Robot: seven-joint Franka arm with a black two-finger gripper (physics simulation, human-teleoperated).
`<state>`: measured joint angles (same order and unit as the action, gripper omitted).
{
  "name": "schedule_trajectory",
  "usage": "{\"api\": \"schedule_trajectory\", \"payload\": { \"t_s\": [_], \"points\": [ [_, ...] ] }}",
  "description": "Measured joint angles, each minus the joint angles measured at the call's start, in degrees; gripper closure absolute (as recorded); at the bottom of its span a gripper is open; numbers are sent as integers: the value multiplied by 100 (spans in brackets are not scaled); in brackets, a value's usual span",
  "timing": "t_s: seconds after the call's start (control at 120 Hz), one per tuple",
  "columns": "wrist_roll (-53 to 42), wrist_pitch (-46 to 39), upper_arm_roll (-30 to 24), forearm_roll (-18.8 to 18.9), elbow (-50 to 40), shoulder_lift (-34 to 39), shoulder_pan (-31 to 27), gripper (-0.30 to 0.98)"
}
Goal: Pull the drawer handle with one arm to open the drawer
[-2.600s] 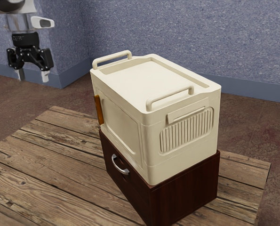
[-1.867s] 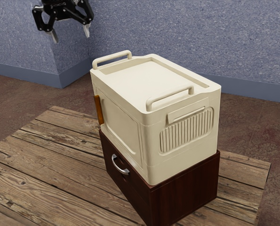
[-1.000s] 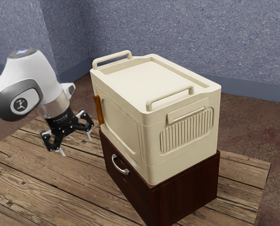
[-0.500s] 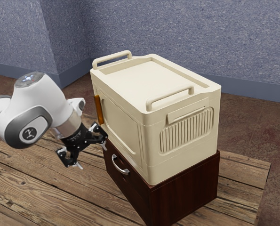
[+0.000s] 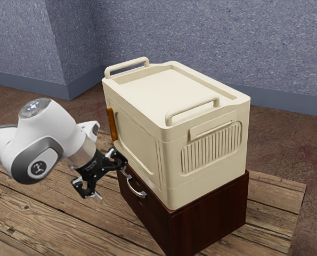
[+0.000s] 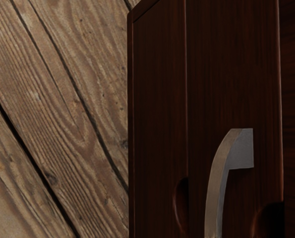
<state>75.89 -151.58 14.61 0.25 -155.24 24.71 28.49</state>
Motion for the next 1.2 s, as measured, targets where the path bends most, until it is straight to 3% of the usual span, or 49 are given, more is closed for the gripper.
{"api": "schedule_trajectory", "payload": {
  "t_s": [0.225,0.358,0.675,1.2],
  "points": [
    [-96,-142,9,1,-22,-51,97,0],
    [-167,-189,375,6,-13,-123,429,0],
    [-280,-296,546,11,-25,-278,571,0],
    [-564,-561,982,244,-6,-559,914,0]
  ]
}}
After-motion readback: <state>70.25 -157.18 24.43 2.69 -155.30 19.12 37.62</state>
